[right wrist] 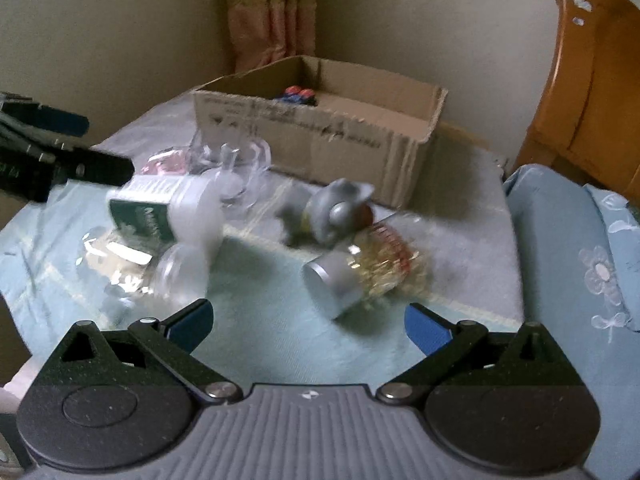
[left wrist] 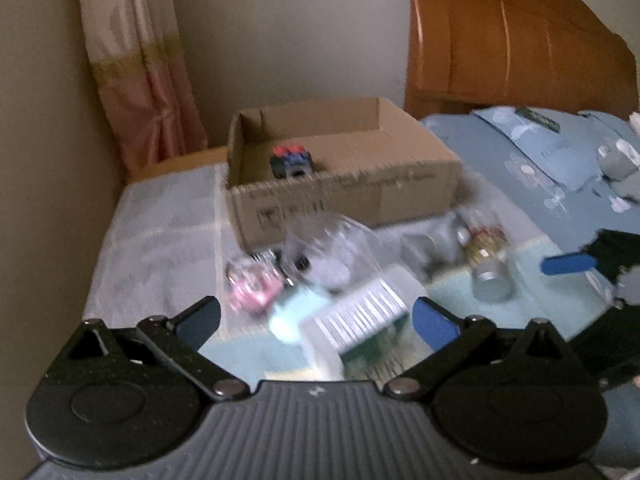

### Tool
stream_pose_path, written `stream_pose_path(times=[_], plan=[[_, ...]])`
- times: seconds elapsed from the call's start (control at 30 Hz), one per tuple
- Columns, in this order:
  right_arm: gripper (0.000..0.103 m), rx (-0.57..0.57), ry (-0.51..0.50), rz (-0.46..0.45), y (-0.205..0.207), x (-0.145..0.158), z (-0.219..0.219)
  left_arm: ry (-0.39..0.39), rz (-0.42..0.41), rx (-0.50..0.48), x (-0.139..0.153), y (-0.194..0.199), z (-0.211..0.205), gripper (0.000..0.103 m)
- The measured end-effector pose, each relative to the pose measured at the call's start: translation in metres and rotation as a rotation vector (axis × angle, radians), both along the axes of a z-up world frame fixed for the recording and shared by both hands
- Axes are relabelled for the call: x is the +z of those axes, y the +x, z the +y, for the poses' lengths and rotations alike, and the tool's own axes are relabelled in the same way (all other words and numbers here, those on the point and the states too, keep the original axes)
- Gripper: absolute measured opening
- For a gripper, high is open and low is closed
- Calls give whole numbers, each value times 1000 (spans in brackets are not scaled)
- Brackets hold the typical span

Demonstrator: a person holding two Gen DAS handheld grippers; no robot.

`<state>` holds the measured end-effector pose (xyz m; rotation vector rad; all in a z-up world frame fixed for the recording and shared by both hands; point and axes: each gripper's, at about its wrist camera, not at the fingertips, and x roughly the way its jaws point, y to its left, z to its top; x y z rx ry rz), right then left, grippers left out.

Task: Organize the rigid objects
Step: 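Withdraw both open tools from the box back toward the bed items, then grasp the clear plastic jar with the left tool while the right tool grasps the capsule bottle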

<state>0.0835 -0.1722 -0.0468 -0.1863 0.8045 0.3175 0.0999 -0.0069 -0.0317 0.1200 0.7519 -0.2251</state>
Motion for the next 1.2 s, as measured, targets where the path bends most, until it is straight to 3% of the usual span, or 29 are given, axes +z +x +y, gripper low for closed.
stream_pose_path(times=[0.23,0.43,0.73,0.97,1.2], plan=[[103,37,41,11,-2,-4,19,15,23,-32,-8,-10,-20,102],[103,100,64,37,-7,-10,33,72,27,-27,-16,-12,-33,102],[103,70,26,-46,-2,2,-21,112,67,-52,-31,-14,-31,102],[103,151,93,-70,35,16,-54,138,88,-62,-36,-25,-19,102],[103,171,169,-28,91,-5,-62,149,99,-24,-43,-35,0,102]])
